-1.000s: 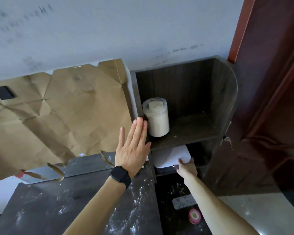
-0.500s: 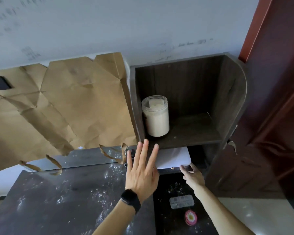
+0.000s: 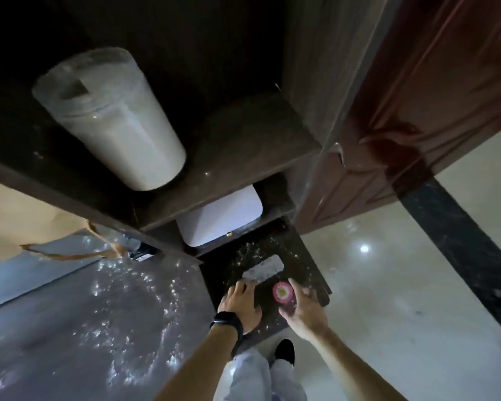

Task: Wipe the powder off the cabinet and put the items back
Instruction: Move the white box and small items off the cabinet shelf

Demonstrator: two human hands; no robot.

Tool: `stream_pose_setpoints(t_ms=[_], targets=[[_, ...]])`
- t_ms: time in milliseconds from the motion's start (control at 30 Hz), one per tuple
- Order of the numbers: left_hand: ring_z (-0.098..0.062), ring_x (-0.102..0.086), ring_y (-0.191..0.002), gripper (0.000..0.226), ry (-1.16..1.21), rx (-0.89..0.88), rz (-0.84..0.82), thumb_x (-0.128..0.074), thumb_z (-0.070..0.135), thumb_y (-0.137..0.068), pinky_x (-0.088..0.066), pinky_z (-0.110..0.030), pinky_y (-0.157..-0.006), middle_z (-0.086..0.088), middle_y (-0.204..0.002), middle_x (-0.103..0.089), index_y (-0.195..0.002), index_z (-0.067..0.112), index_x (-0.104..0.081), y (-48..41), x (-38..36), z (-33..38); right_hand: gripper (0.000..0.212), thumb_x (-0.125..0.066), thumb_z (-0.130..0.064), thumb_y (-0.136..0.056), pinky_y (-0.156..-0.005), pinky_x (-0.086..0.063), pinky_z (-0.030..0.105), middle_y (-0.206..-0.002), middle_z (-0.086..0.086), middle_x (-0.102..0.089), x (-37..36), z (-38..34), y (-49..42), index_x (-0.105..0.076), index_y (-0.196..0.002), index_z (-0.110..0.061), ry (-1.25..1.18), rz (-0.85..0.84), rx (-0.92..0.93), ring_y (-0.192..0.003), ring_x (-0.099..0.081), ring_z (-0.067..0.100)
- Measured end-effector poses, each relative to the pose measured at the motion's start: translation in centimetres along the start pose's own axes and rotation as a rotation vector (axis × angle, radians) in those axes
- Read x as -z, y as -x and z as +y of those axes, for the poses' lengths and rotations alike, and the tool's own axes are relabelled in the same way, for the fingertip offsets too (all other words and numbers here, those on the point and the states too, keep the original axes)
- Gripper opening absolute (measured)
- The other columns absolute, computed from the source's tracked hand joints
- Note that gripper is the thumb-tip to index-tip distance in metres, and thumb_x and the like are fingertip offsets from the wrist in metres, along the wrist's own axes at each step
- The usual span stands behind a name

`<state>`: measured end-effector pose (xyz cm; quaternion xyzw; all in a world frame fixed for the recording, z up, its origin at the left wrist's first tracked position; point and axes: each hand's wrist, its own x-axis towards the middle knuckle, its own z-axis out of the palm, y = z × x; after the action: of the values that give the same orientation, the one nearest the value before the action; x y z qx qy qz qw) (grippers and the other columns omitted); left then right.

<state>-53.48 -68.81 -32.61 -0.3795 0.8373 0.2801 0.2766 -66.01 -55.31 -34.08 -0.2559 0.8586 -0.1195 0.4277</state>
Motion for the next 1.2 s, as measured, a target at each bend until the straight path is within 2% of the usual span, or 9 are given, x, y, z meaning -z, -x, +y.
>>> stream_pose_setpoints(t_ms=[233, 433, 533, 667, 767, 867, 967, 1100, 1200], targets=[[-0.033, -0.029, -0.141, 0.076, -0.118, 0.082, -0.002, -0.053, 0.043, -0.094, -0.036, -0.045, -0.111, -0.009, -0.158, -0.022, -0.156, 0.019, -0.015, -8.1, -1.4, -0.8, 0.081, -0.071, -0.038, -0.088, -0.091, -0.055, 0.034, -0.142, 0.003, -0.04, -3.8, -0.2, -2.6, -0.022, -0.152, -0.043, 0.051, 0.065, 0.027, -0.113, -0.063, 0.025], [-0.031, -0.046, -0.123, 0.052, -0.198, 0.028, 0.072, -0.059, 0.033, -0.094, -0.047, -0.043, -0.095, -0.01, -0.135, -0.04, -0.137, 0.016, -0.036, -9.2, -3.2, -0.9, 0.066, -0.066, -0.024, -0.093, -0.086, -0.058, 0.04, -0.133, 0.007, -0.048, -4.2, -0.4, -3.7, -0.029, -0.147, -0.031, 0.209, 0.15, 0.069, -0.112, -0.062, 0.028], [-0.03, -0.055, -0.115, 0.033, -0.318, 0.006, 0.085, -0.044, 0.034, -0.102, -0.049, -0.043, -0.088, -0.007, -0.129, -0.049, -0.129, 0.015, -0.045, -7.7, -2.8, -0.4, 0.063, -0.066, -0.023, -0.093, -0.088, -0.058, 0.041, -0.131, 0.011, -0.05, -4.1, -0.7, -2.9, -0.029, -0.145, -0.023, 0.231, 0.175, 0.071, -0.115, -0.06, 0.029], [-0.03, -0.064, -0.104, 0.034, -0.521, -0.155, 0.087, -0.028, 0.029, -0.106, -0.042, -0.037, -0.079, -0.007, -0.12, -0.063, -0.131, 0.011, -0.042, -4.1, -0.3, 0.3, 0.07, -0.071, -0.029, -0.09, -0.093, -0.056, 0.035, -0.13, 0.012, -0.052, -2.4, -0.5, 0.5, -0.028, -0.144, -0.022, 0.158, 0.183, 0.052, -0.114, -0.061, 0.026], [-0.029, -0.066, -0.098, 0.032, -0.349, -0.133, 0.076, -0.03, 0.033, -0.105, -0.039, -0.037, -0.068, -0.005, -0.116, -0.066, -0.129, 0.013, -0.037, -0.7, 2.6, 0.7, 0.066, -0.065, -0.035, -0.093, -0.09, -0.054, 0.029, -0.131, 0.011, -0.053, 0.1, -0.9, 3.5, -0.028, -0.147, -0.022, 0.145, 0.232, 0.067, -0.112, -0.063, 0.023], [-0.031, -0.066, -0.094, 0.025, -0.145, -0.124, 0.129, -0.03, 0.029, -0.103, -0.042, -0.038, -0.067, -0.005, -0.109, -0.066, -0.121, 0.015, -0.04, 2.5, 5.1, 0.7, 0.066, -0.059, -0.043, -0.095, -0.09, -0.052, 0.03, -0.136, 0.009, -0.05, 3.4, -2.7, 6.5, -0.028, -0.15, -0.024, 0.142, 0.283, 0.117, -0.114, -0.062, 0.024], [-0.031, -0.065, -0.089, 0.027, 0.075, -0.132, 0.201, -0.028, 0.038, -0.103, -0.043, -0.037, -0.067, -0.004, -0.101, -0.065, -0.12, 0.019, -0.038, 5.5, 6.9, -0.1, 0.064, -0.062, -0.044, -0.093, -0.088, -0.053, 0.028, -0.134, 0.007, -0.052, 6.7, -4.8, 9.0, -0.033, -0.148, -0.026, 0.11, 0.37, 0.244, -0.111, -0.063, 0.023], [-0.024, -0.056, -0.066, 0.025, 0.316, -0.165, 0.317, -0.028, 0.044, -0.103, -0.042, -0.035, -0.059, 0.007, -0.074, -0.053, -0.112, 0.022, -0.037, 8.7, 8.5, -2.0, 0.06, -0.062, -0.044, -0.093, -0.082, -0.045, 0.015, -0.135, 0.001, -0.051, 10.4, -8.1, 10.5, -0.036, -0.145, -0.031, 0.067, 0.49, 0.446, -0.114, -0.059, 0.017], [-0.018, -0.056, -0.06, 0.024, 0.573, -0.124, 0.424, -0.034, 0.045, -0.103, -0.037, -0.032, -0.052, 0.003, -0.069, -0.057, -0.102, 0.022, -0.041, 10.3, 9.8, -2.3, 0.06, -0.061, -0.045, -0.094, -0.082, -0.042, 0.015, -0.135, 0.002, -0.05, 12.6, -10.7, 9.9, -0.033, -0.145, -0.033, 0.091, 0.501, 0.595, -0.116, -0.056, 0.015]])
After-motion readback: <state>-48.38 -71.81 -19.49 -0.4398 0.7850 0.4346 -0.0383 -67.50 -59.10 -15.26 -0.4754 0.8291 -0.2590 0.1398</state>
